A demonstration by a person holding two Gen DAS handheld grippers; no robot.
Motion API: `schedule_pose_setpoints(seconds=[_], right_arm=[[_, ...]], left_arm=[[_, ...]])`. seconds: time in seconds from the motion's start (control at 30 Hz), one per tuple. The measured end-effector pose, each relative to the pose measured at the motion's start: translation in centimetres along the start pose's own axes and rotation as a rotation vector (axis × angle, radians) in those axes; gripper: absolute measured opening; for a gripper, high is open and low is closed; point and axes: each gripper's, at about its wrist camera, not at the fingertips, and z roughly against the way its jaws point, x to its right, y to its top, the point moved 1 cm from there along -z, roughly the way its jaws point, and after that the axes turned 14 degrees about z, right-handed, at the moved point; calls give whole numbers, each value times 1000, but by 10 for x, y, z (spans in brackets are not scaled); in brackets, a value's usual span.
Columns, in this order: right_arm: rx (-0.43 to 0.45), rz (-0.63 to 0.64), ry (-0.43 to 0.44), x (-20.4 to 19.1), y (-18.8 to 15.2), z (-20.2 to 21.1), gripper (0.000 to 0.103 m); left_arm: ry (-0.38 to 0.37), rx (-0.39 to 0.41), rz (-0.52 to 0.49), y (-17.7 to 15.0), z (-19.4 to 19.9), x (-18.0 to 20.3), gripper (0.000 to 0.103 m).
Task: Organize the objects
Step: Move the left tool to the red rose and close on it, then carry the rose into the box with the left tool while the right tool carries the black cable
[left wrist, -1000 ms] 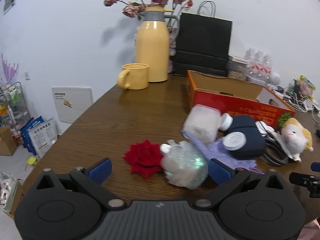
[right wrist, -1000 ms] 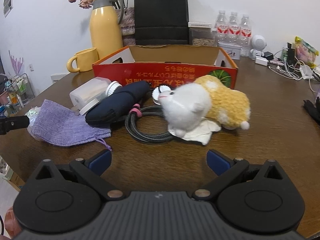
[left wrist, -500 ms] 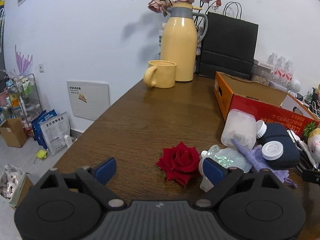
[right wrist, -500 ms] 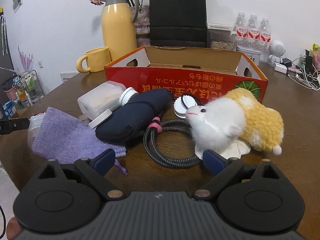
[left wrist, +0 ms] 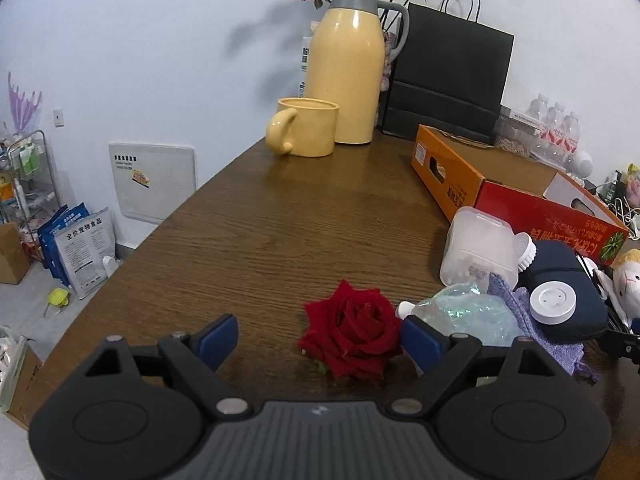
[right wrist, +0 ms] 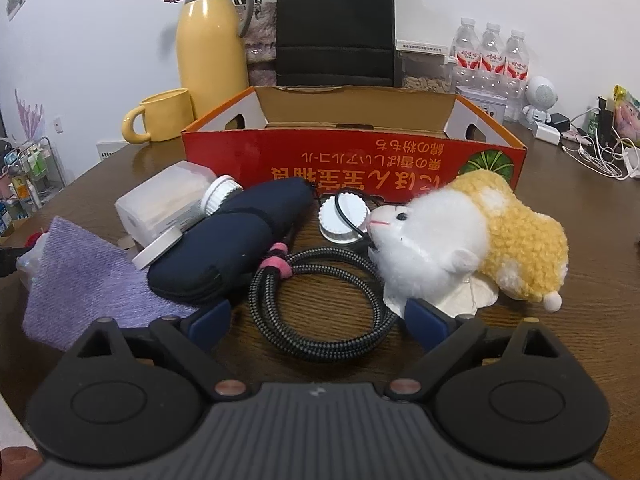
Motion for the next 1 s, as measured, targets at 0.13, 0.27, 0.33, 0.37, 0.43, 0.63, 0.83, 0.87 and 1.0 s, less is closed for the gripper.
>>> schedule_pose_setpoints(seconds=[0.13,0.27,0.33,0.37,0.43,0.63,0.83,0.87,1.0], right_arm=[[-13,-30,1,3,-1,-7,98],[-25,-60,3,5,-4,-16,98],[-21,-64,3,6,-3,-18,98],[-21,-61,-1,6,-3,-19,98],[-21,-53,-11,4,-2,-22,99],[-2,-30,-26,1,-3,-21,92],[23,1,-22,0,-9,-9,90],[27,4,-20,0,-10,-7,89],[49,17,-20,0,-14,3,89]], left_arm=[[-8,-1,-12,2,-6,4,87],[-24,-23,-24,0,-13,8,54],[-26,-20,-34,-1,-12,12,42],[-35,-22,-28,-1,-12,12,39],[-43,-19,-19,-2,-11,11,37],[-21,-14,-9,-2,-10,12,36],[2,-2,-3,-2,-6,12,35],[5,2,-1,-2,-4,12,34],[13,25,4,-1,5,12,34]])
